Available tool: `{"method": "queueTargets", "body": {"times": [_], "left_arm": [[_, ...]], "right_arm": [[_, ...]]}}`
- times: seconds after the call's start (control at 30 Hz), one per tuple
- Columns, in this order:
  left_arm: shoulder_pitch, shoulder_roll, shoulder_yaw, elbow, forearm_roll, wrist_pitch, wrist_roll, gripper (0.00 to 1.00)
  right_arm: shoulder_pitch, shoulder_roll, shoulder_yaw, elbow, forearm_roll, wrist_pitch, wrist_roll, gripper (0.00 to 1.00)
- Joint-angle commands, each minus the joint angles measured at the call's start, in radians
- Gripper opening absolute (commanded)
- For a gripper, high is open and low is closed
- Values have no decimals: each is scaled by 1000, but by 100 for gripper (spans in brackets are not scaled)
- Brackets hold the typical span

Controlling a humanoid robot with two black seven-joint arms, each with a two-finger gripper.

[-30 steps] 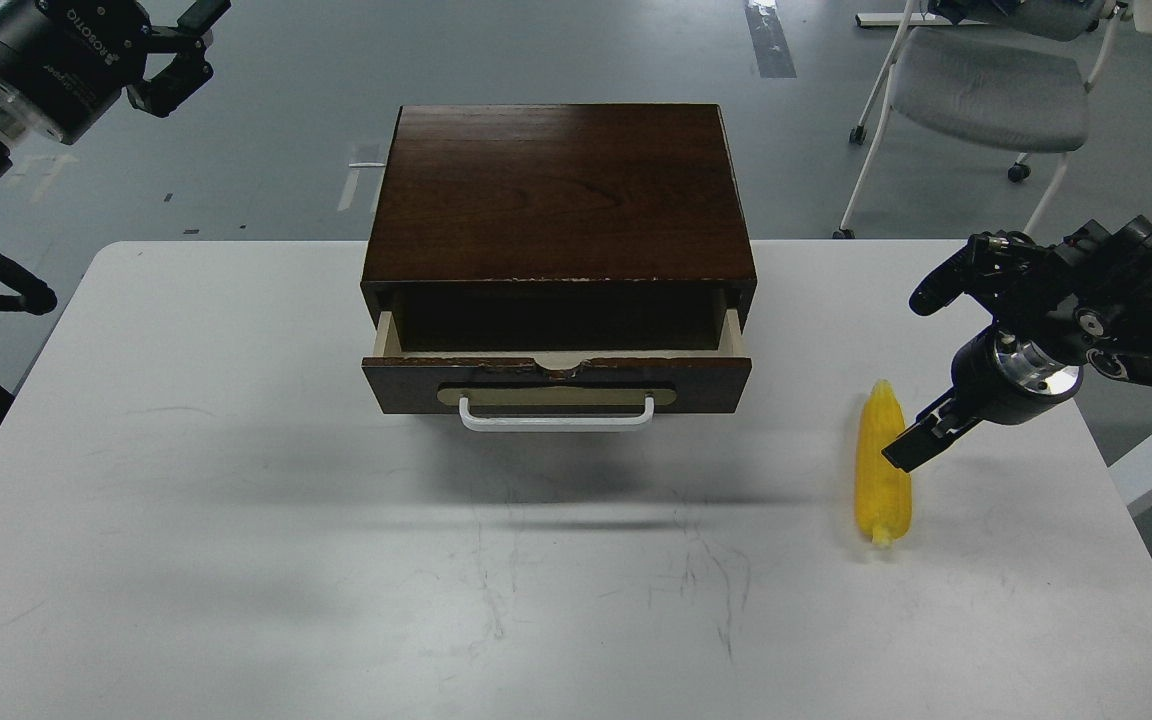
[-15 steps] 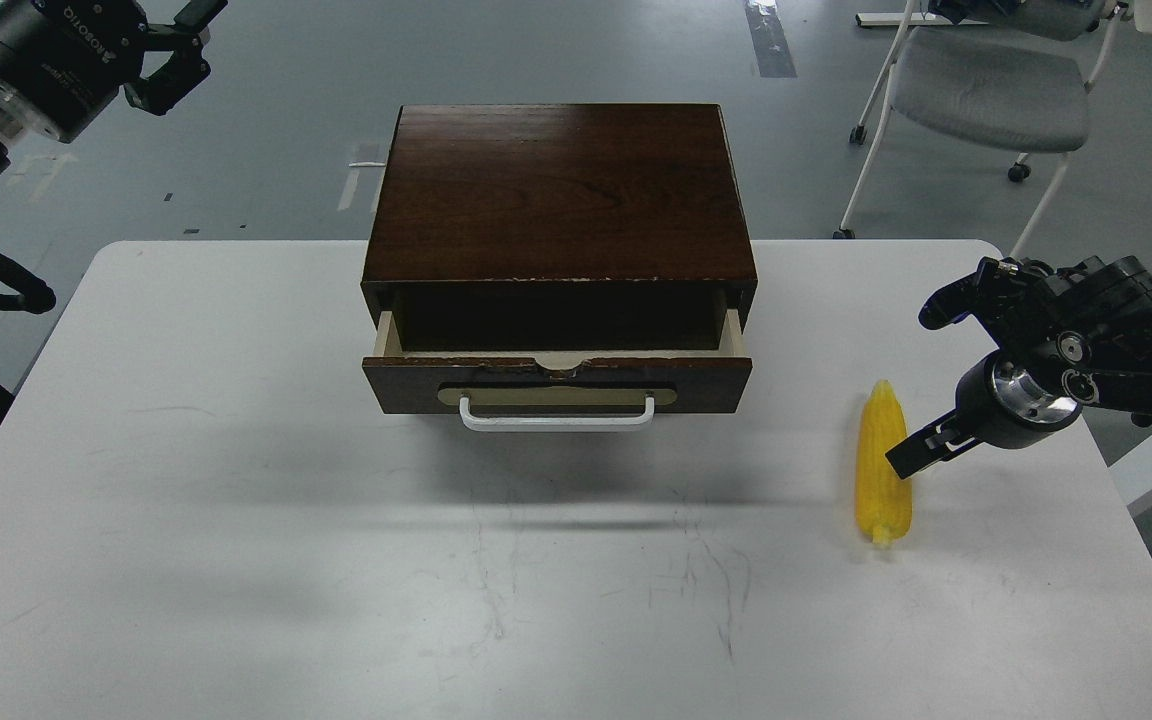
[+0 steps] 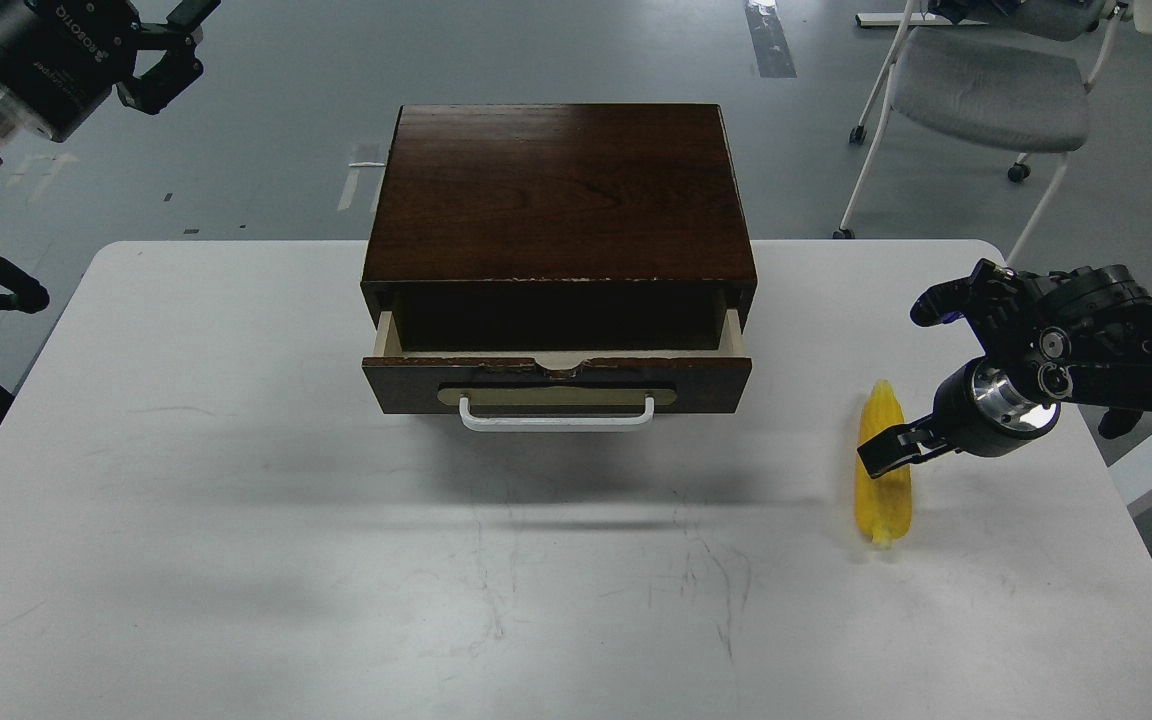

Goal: Put corn in drawer with both arms
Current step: 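Lower the right gripper onto the yellow corn and grasp it, then lift the corn with the right gripper and carry it over the drawer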

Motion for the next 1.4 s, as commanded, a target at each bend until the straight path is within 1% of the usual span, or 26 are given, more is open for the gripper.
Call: {"method": "queueTargets", "body": {"times": [0.0,0.17,0.33,0.57,0.6,0.67,0.73,0.77,0.8,0.83,0.87,0.9,0.93,0.97,1.03,1.1,1.13,1.17,1.2,1.37], "left_arm": [[1,1,0,0,-1,0,0,98],[1,1,0,0,0,-2,0,98],[1,1,0,0,0,0,0,98],[3,4,0,0,0,-2,1,98],[3,6,0,0,0,-2,0,98],[3,6,0,0,2,-2,0,98],[3,4,0,0,2,-2,0,98],[3,6,1,0,2,-2,0,98],[3,6,1,0,2,-2,0,98],[5,6,1,0,2,-2,0,98],[5,6,1,0,2,-2,0,98],[6,6,1,0,2,-2,0,98],[8,6,1,0,2,-2,0,98],[8,6,1,0,2,-2,0,98],[8,6,1,0,2,-2,0,98],[9,4,1,1,2,-2,0,98],[9,4,1,1,2,0,0,98],[9,4,1,1,2,0,0,98],[9,4,1,1,2,-2,0,98],[11,2,1,3,4,-2,-2,98]], "right_arm": [[-37,0,1,-8,4,-47,-1,100],[-60,5,4,-9,28,-89,-4,100],[-80,18,24,-15,36,-91,-4,100],[-118,61,47,-46,36,-121,-1,100],[-120,66,47,-47,36,-124,-1,99],[-124,81,47,-49,36,-143,5,93],[-126,89,45,-49,36,-156,5,90],[-126,91,45,-49,36,-163,7,86],[-126,94,45,-49,36,-167,10,71],[-126,98,45,-49,36,-167,10,60],[-126,98,45,-49,36,-169,10,57],[-126,100,44,-49,36,-169,13,43],[-126,100,44,-49,36,-169,19,36],[-126,100,44,-49,36,-169,19,36],[-124,98,42,-52,36,-169,25,28],[-124,98,42,-54,36,-167,26,22],[-124,98,42,-54,36,-164,28,3],[-124,98,42,-54,36,-164,28,3],[-124,98,42,-54,36,-164,26,0],[-120,92,45,-55,36,-164,28,0]]}}
